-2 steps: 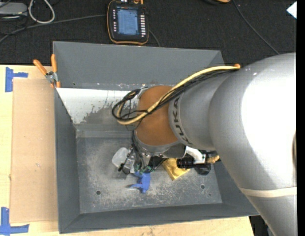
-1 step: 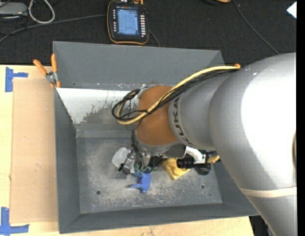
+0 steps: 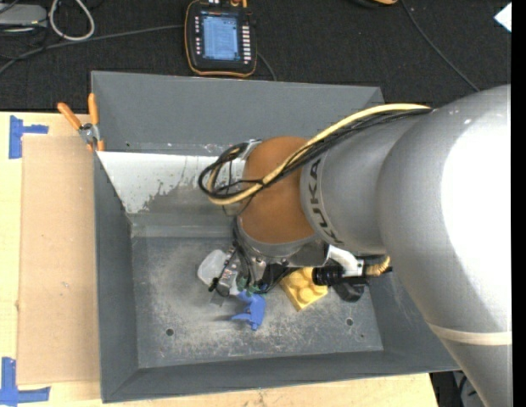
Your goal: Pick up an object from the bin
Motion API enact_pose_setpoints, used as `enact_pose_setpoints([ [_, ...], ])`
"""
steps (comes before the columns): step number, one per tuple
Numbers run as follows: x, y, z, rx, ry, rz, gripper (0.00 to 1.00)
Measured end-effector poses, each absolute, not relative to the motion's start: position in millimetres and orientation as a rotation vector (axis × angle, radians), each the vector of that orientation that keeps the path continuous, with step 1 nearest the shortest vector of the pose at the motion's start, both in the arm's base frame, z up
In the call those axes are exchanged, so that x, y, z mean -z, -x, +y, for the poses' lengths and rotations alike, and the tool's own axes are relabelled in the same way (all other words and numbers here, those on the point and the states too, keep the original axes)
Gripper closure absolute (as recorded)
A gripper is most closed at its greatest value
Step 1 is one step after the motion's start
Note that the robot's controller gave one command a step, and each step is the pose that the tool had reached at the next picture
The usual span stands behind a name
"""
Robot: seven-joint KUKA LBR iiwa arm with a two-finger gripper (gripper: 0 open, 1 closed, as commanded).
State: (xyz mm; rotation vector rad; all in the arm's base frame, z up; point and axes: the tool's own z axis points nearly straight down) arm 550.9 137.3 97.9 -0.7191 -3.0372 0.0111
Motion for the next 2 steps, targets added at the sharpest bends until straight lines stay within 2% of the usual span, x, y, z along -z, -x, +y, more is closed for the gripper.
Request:
enact_pose_setpoints([
  [1, -130.7, -552.5, 137.8, -0.006, 0.718, -3.043, 1.00],
  [2, -152.0, -552.3, 137.7, -0.006, 0.717, -3.042, 1.00],
])
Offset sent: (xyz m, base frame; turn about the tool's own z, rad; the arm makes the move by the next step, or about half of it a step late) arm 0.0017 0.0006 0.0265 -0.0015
